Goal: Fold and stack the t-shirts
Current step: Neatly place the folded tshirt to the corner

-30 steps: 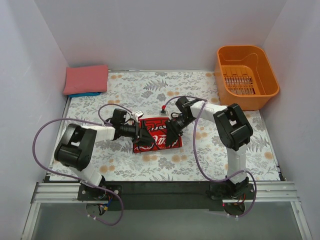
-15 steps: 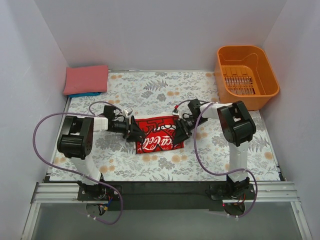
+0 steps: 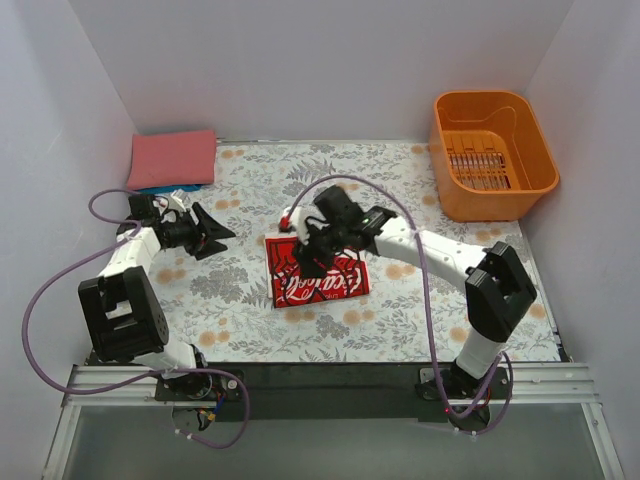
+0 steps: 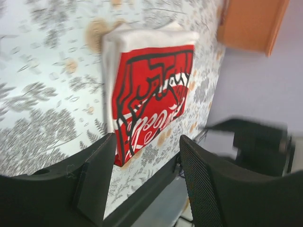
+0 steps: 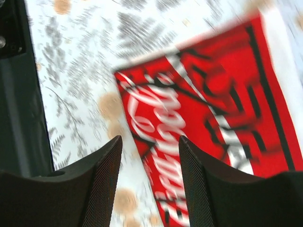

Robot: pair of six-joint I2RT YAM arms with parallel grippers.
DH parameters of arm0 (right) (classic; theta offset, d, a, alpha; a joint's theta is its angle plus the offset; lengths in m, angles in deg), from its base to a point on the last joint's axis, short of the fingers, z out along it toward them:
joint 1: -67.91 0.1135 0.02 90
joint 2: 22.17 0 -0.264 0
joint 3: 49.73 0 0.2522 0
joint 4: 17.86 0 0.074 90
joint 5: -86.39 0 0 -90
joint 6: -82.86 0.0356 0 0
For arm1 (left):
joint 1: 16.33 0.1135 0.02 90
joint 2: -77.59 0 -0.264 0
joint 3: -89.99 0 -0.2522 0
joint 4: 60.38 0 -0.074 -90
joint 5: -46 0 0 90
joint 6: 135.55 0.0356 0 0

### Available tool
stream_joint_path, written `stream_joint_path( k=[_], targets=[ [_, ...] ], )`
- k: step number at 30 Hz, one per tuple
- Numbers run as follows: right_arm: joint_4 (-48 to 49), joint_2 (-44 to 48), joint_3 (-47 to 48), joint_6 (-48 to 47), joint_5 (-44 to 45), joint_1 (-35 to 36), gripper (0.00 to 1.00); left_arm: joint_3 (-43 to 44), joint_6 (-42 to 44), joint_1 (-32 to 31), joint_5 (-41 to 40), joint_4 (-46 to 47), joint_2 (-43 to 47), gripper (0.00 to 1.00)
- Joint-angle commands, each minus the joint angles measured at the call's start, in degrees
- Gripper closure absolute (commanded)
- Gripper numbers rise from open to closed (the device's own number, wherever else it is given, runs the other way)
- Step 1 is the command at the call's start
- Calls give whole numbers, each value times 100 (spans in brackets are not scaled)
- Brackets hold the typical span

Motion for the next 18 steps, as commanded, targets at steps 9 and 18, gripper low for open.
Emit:
stream_joint_path(
  k=[9,18],
  targets=[
    [815,-1161,582,-890,2240,1884,42,-567,-689,295,-987,-420,346,37],
    [1219,-1663,477,-864,2196,2042,44,-840,-504,286,-1190,-437,575,36]
  ],
)
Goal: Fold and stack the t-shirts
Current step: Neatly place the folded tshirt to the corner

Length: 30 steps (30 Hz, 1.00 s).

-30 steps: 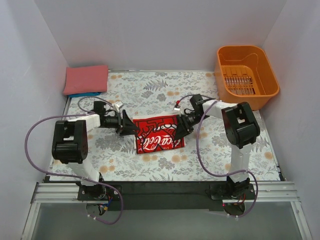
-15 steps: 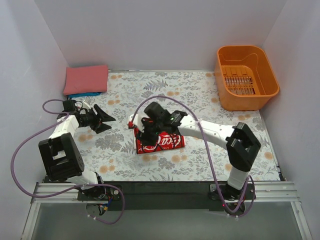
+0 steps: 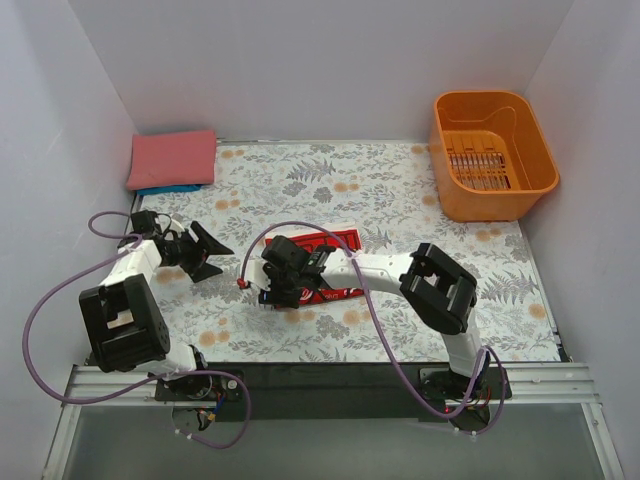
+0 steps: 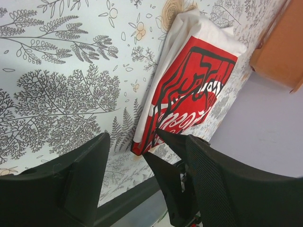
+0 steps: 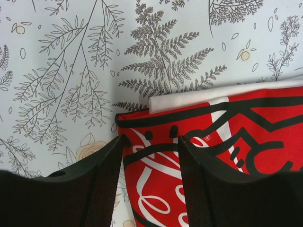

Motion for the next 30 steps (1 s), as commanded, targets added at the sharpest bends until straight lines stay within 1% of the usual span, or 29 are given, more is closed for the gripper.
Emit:
stream_joint_path(
  k=[1,11,16,21,24,25,26,27,28,30],
  targets=[
    [427,-96,83,-40,63,62,44,-121,49,-13,-110,-13,300,36],
    [471,-9,31,-13,-77,299,46,-191,22,-5,-58,13,300,35],
    [471,-202,-101,-48,107,282,49,-191,-13,-13,-66,4,326,36],
    [585,-342,-347,-75,89,238,52,-288,-66,-13,-31,13,326,35],
    [594,-430,-400,-22,45,141,59,-332,-92,-13,-23,66,317,35],
    [594,-430,-400,-5,-16,89,71,-367,-109,-13,-5,136,335,35],
    [602,-396,-383,-4,-51,53,79,-393,-153,-13,4,171,352,35],
    [603,-369,-365,-13,-95,27,96,-481,-180,-13,82,224,352,35],
    [603,-325,-339,-31,-200,-34,99,-534,-206,-31,135,329,344,35],
    [603,-176,-277,-66,-341,-96,99,-648,-381,-92,293,487,352,35]
  ],
)
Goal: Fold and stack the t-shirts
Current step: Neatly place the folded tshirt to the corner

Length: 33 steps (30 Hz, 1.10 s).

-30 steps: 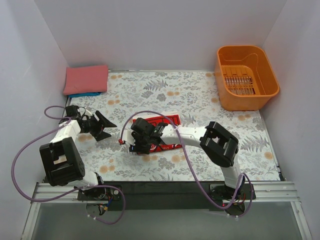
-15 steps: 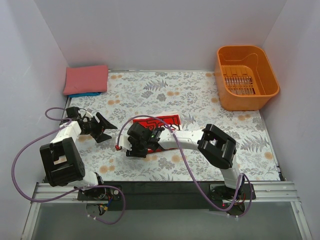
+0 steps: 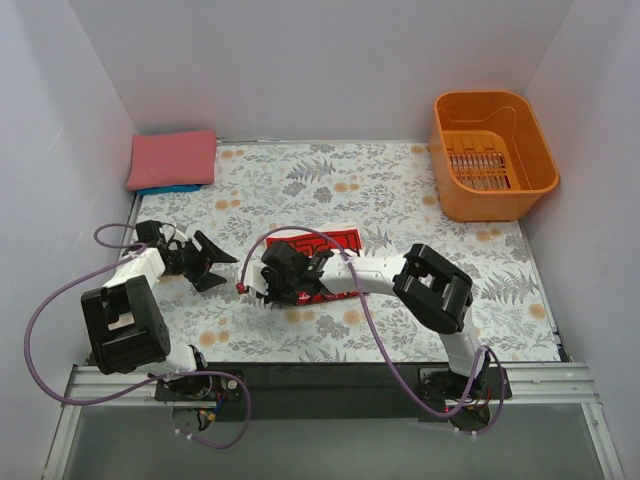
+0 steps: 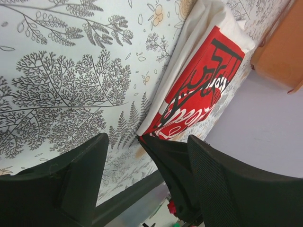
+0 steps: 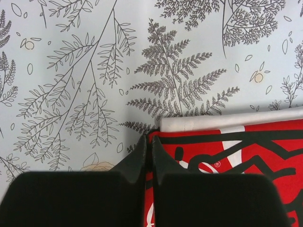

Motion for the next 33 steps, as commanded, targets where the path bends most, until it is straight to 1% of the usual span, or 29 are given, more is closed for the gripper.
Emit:
stream_joint_path(
  k=[1,4,6,7,12,14,15,20,24,25,26,28,29,30,33],
  targets=[
    [-36,73,-30,-64,-234,-179,99,-296,-294,-129,320,480,269,33],
    [17,319,5,-64,-533,-259,99,-464,-689,-446,426,920,243,30],
    [35,478,31,-37,-709,-285,99,-526,-900,-762,391,1211,226,23],
    [78,522,40,-37,-814,-285,99,-595,-1180,-876,365,1525,225,20],
    [114,707,110,6,-911,-294,99,-614,-1850,-1622,224,2152,-213,18],
    [123,768,128,15,-955,-294,99,-622,-2096,-1712,119,2363,-319,18],
    [140,794,137,33,-973,-294,99,-640,-2166,-1982,92,2442,-389,17],
    [175,865,251,147,-1113,-303,99,-623,-2571,-2414,39,2846,-706,16],
    [202,900,339,261,-1114,-294,99,-561,-2886,-2608,-136,3075,-1031,16],
    [219,900,356,270,-1122,-294,99,-552,-2975,-2617,-180,3197,-1101,18],
    [237,917,374,314,-1131,-294,99,-561,-3071,-2617,-241,3242,-1224,25],
    [263,918,409,375,-1149,-294,99,-465,-3273,-2617,-364,3540,-1365,33],
    [272,918,418,428,-1157,-294,99,-421,-3327,-2626,-391,3628,-1470,41],
    [281,918,427,454,-1158,-294,99,-377,-3405,-2635,-426,3707,-1514,44],
    [298,918,445,499,-1166,-294,99,-183,-3556,-2670,-435,3919,-1699,48]
  ],
)
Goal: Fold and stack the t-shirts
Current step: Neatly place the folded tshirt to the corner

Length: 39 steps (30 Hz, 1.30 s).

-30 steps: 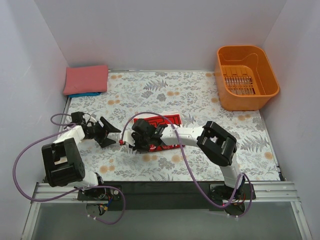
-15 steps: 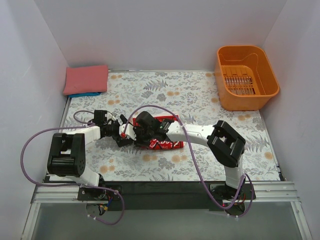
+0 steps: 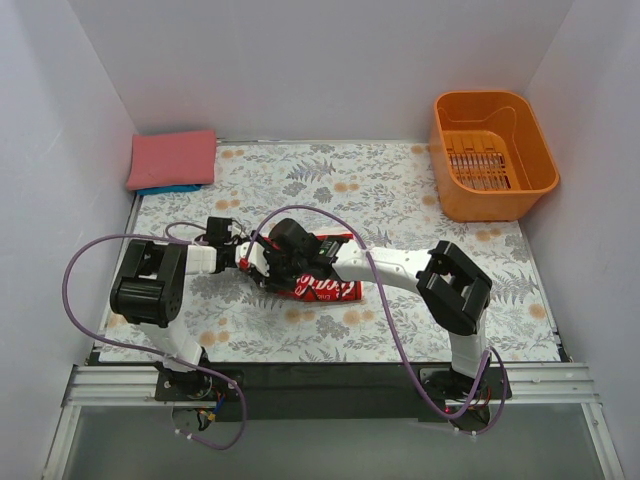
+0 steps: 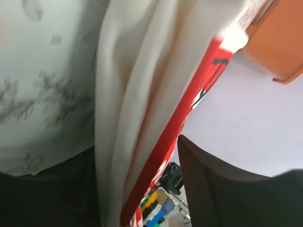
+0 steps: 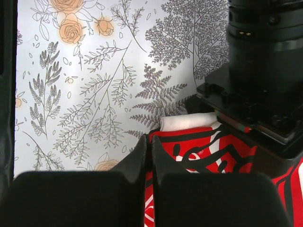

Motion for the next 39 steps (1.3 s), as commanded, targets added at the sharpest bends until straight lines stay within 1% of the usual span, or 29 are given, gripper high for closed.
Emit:
stream_joint_path(
  k=[1,3,4,6,7,8,9,10,11,12,13,14,15,16,18,19,20,22,23,25,26,29,30,31,35,37,39],
  targets=[
    [261,330,276,166,-176,21,99,269,-242,-47,-385,441,-152,49],
    [279,303,276,166,-150,30,99,340,-269,-74,-429,477,-187,53],
    [288,295,276,166,-141,21,99,375,-260,-74,-420,486,-222,65],
    [297,224,346,210,-53,3,99,532,-94,-91,-429,451,-222,78],
    [288,207,390,271,-44,-23,95,664,46,-91,-499,68,-240,94],
    [288,207,425,324,-18,-49,87,822,231,-100,-552,-206,-301,100],
    [288,215,469,412,-44,-93,69,1293,815,-91,-709,-565,-345,100],
    [253,250,470,456,-97,-189,61,1533,1126,-91,-823,-1282,-493,100],
    [253,372,435,439,-123,-225,54,1822,1494,-91,-920,-1603,-573,100],
    [244,435,321,413,-115,-269,48,2052,2064,-74,-1008,-1858,-644,100],
    [209,505,251,369,-106,-356,36,2541,2374,-56,-1192,-2348,-740,100],
    [191,645,180,264,-97,-401,32,2781,2629,-21,-1272,-2562,-898,100],
    [174,707,14,228,-106,-462,24,3018,2867,-4,-1369,-2773,-995,100],
    [156,777,-57,193,-97,-576,21,3490,3339,31,-1509,-3053,-1083,100],
    [86,944,-163,123,-106,-708,15,4072,3833,119,-1650,-3397,-1417,100],
    [42,988,-215,105,-106,-822,6,4606,4254,172,-1764,-3677,-1540,100],
    [-28,1076,-242,96,-71,-884,2,4925,4527,216,-1809,-3811,-1671,100],
    [-116,1164,-330,44,-18,-1050,2,5461,4941,383,-1879,-4092,-2023,100],
    [-160,1252,-382,17,52,-1104,2,6012,5248,444,-2132,-4154,-2137,100],
    [-266,1331,-488,-97,114,-1261,2,6699,5583,620,-2257,-4486,-2620,100],
    [-309,1410,-610,-123,192,-1306,2,7321,5846,742,-2344,-4576,-2770,100],
    [-389,1533,-795,-211,307,-1464,2,8230,6155,893,-2293,-4779,-3359,100],
    [-406,1560,-822,-229,333,-1491,2,8702,6391,1102,-2188,-4779,-3456,100],
    [-450,1569,-840,-264,351,-1526,2,8855,6515,1139,-2161,-4683,-3596,100],
    [-477,1622,-901,-317,474,-1570,2,9190,6999,1245,-2283,-4173,-3702,100],
    [-486,1639,-936,-352,492,-1579,2,9383,7157,1253,-2389,-3972,-3703,100],
    [-486,1657,-972,-387,527,-1579,2,9349,7289,1262,-2450,-3769,-3546,100]
  ],
)
